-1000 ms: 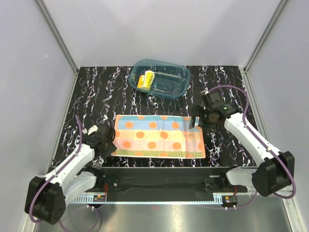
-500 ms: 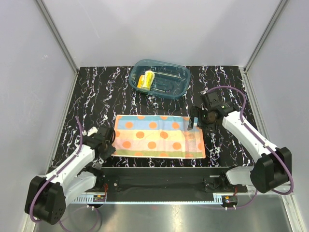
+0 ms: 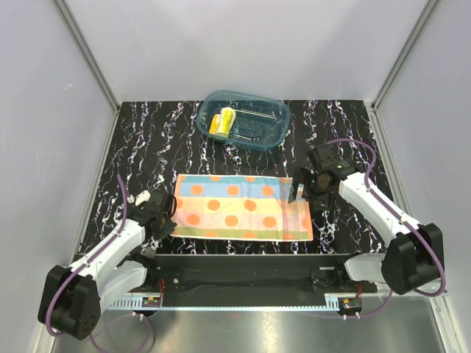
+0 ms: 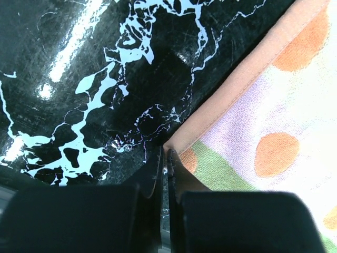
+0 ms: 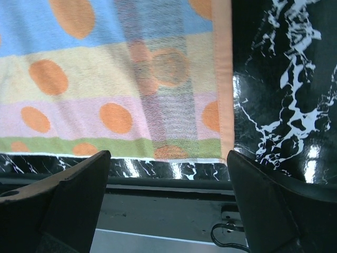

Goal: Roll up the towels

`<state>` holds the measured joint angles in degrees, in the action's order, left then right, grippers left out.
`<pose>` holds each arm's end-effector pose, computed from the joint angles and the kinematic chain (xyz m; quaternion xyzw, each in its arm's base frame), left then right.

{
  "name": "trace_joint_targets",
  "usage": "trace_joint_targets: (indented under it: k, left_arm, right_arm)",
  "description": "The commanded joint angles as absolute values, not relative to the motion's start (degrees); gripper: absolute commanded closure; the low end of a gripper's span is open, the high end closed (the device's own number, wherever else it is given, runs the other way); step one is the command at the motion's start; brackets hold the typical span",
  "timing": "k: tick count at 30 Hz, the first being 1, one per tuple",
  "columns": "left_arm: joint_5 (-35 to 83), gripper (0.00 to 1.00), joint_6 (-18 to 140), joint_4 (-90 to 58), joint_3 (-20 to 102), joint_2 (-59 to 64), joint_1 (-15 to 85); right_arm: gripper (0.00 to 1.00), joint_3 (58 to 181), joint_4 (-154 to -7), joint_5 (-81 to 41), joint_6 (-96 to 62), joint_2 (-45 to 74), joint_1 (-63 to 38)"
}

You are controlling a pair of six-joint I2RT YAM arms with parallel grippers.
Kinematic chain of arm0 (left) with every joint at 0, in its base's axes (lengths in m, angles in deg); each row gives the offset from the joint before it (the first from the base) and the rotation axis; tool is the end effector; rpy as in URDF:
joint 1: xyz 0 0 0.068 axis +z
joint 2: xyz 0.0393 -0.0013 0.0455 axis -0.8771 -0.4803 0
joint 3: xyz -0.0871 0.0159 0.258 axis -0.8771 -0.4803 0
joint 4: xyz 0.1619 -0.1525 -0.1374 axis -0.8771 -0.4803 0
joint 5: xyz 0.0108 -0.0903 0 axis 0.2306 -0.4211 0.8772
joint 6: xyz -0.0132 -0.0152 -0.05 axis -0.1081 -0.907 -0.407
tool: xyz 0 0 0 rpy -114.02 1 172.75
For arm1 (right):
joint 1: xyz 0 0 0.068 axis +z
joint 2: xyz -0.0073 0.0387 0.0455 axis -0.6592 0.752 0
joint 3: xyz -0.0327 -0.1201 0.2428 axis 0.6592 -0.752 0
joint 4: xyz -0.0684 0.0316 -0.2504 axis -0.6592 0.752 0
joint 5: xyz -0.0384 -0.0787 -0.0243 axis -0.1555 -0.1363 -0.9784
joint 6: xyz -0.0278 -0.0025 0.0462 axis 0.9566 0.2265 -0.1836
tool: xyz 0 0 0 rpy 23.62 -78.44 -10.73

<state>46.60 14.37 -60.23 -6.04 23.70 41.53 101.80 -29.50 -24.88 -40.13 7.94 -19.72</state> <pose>0.1379 -0.0401 0.1579 -0.3428 0.9170 -0.0046 0.2041 0.2251 0.0906 0.2526 0.0676 0.9800 0.1001 0.1581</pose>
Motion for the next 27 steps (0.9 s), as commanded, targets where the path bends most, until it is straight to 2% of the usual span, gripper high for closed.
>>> trace_joint_targets:
  k: [1, 7, 9, 13, 17, 22, 25, 27]
  left_arm:
    - [45.32, 1.0, 16.02, -57.46, -5.37, 24.28, 41.78]
    - [43.99, 1.0, 17.69, -56.49, -5.28, 24.37, 41.78]
    - [43.73, 1.0, 17.96, -55.79, -5.37, 24.63, 41.78]
    - [42.94, 1.0, 18.66, -55.34, -5.46, 24.63, 41.78]
    - [42.67, 1.0, 19.01, -54.99, -5.63, 24.72, 41.78]
    - [42.5, 1.0, 19.01, -53.85, -6.25, 24.11, 41.78]
    - [42.41, 1.0, 19.1, -53.85, -6.07, 23.93, 41.78]
    - [42.67, 1.0, 19.1, -54.38, -5.72, 24.01, 41.78]
  right_arm:
    - [0.0, 98.37, -29.17, -26.43, -46.53, 3.72, -22.16]
    - [0.0, 87.82, -30.66, -24.5, -54.44, -3.85, -23.74]
    - [0.08, 84.31, -31.28, -23.36, -56.72, -4.55, -23.92]
    - [0.14, 78.95, -32.77, -22.39, -59.89, -7.09, -24.27]
    - [0.21, 77.53, -33.3, -23.44, -60.69, -7.36, -24.27]
    - [0.37, 76.48, -34.62, -25.2, -60.07, -5.08, -24.27]
    - [0.41, 75.6, -36.28, -24.85, -60.07, -4.03, -24.19]
    - [0.48, 75.77, -36.11, -25.12, -60.07, -3.67, -24.27]
